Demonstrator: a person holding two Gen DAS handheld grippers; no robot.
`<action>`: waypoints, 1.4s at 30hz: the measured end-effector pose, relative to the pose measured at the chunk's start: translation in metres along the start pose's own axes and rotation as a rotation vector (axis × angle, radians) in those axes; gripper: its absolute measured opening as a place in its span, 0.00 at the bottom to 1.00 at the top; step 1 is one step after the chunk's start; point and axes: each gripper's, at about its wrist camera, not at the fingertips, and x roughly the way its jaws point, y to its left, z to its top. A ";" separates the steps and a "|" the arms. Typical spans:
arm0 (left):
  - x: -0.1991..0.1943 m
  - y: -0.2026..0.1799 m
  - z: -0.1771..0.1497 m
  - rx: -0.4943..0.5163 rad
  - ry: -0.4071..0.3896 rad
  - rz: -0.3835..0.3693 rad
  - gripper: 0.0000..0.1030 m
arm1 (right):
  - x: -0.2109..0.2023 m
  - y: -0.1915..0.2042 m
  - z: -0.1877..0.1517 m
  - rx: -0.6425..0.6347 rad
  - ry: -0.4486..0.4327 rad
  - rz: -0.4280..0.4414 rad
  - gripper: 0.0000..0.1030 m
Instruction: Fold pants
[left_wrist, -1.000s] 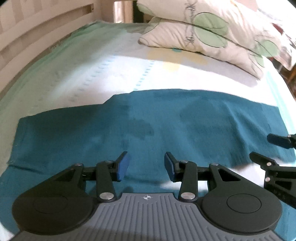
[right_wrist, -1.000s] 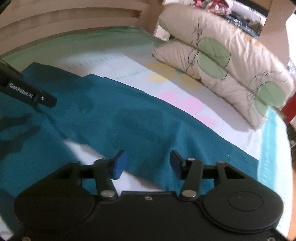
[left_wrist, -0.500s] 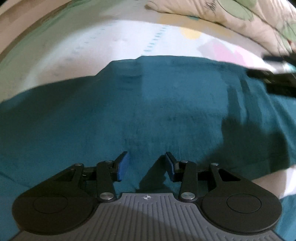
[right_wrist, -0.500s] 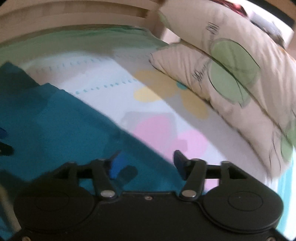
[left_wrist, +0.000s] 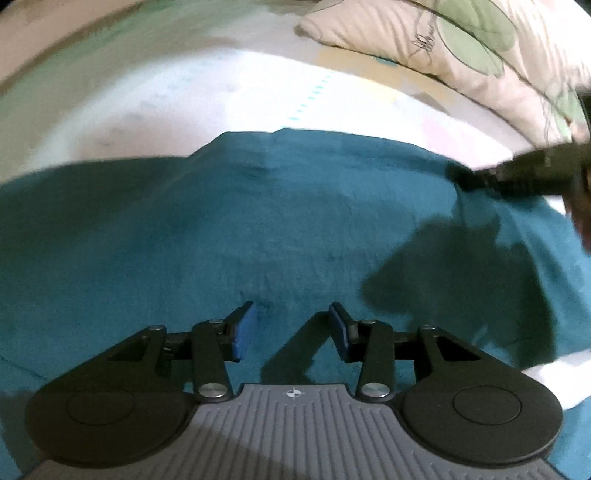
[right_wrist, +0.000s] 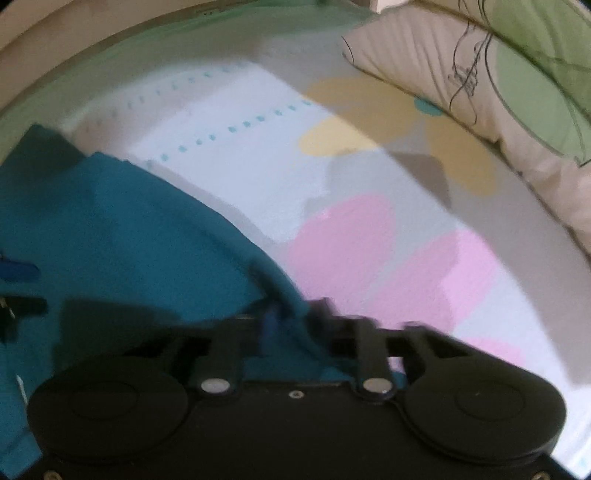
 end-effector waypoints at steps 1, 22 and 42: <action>-0.002 0.004 0.003 -0.019 0.005 -0.018 0.40 | -0.004 0.002 -0.003 0.002 -0.013 -0.004 0.11; -0.026 -0.008 0.080 -0.198 -0.012 -0.267 0.40 | -0.081 0.093 -0.077 -0.148 -0.144 -0.130 0.09; 0.011 -0.009 0.065 -0.372 0.122 -0.259 0.40 | -0.088 0.119 -0.102 -0.214 -0.191 -0.144 0.09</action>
